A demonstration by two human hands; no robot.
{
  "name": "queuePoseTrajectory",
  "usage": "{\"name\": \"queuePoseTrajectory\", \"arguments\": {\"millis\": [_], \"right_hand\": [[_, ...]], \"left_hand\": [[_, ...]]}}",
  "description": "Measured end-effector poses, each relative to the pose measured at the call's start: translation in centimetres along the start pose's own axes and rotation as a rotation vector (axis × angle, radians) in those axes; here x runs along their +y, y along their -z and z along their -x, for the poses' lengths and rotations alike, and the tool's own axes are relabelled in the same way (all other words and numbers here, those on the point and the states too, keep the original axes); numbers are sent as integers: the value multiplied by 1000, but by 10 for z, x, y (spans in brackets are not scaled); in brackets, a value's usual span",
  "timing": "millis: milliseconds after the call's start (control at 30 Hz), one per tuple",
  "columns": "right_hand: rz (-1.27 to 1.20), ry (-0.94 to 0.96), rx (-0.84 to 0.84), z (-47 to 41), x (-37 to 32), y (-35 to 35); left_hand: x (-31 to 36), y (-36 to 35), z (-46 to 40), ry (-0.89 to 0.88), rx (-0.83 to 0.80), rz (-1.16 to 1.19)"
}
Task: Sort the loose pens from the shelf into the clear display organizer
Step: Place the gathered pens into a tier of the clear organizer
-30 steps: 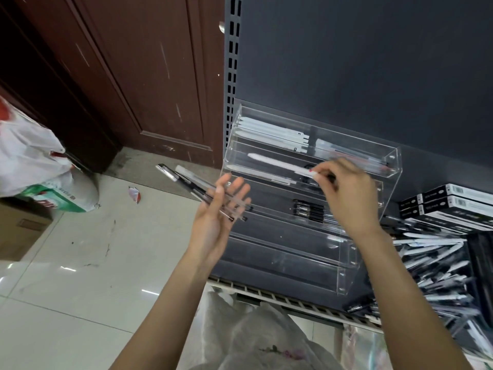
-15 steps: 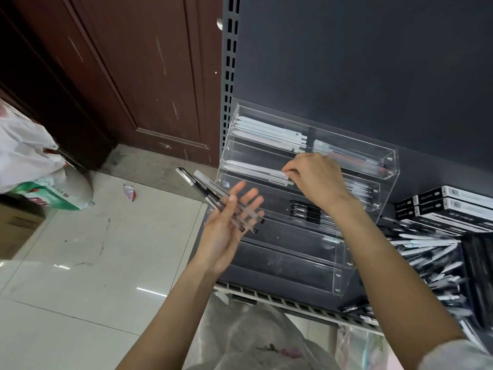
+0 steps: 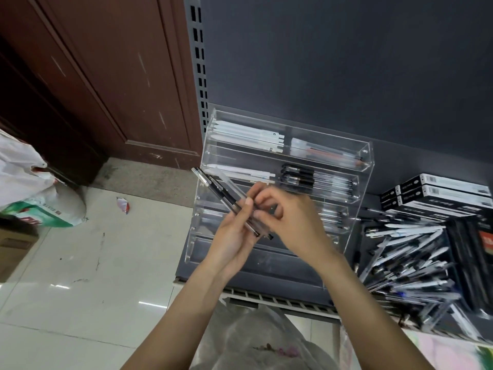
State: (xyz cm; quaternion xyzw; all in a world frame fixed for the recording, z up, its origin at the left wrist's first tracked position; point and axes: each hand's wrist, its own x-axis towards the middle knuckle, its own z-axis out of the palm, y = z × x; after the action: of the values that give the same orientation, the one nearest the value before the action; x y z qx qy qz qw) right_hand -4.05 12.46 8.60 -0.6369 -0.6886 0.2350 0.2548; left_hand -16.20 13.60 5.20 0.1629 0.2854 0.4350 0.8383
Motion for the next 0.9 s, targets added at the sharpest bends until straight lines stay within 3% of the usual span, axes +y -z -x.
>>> {"name": "queuePoseTrajectory", "arguments": {"millis": [100,200,267,367,600,900], "right_hand": [[-17,-52,134,1,13,20],[167,-56,340,-4,41,62],[300,-60,388,-12,61,88],[414,-79,339,-31,83,108],[426,-107,56,-73,98,120],[606,-42,148,-79,104,112]], "left_hand": [[-6,-6,-3,15,-16,-18],[-9,-10,-8,6,29,-86],[-12,-11,-11,3,104,-99],[-16,-7,-15,20,196,-97],[-18,-9,-22,15,179,48],[-24,-11,-27,30,178,75]]}}
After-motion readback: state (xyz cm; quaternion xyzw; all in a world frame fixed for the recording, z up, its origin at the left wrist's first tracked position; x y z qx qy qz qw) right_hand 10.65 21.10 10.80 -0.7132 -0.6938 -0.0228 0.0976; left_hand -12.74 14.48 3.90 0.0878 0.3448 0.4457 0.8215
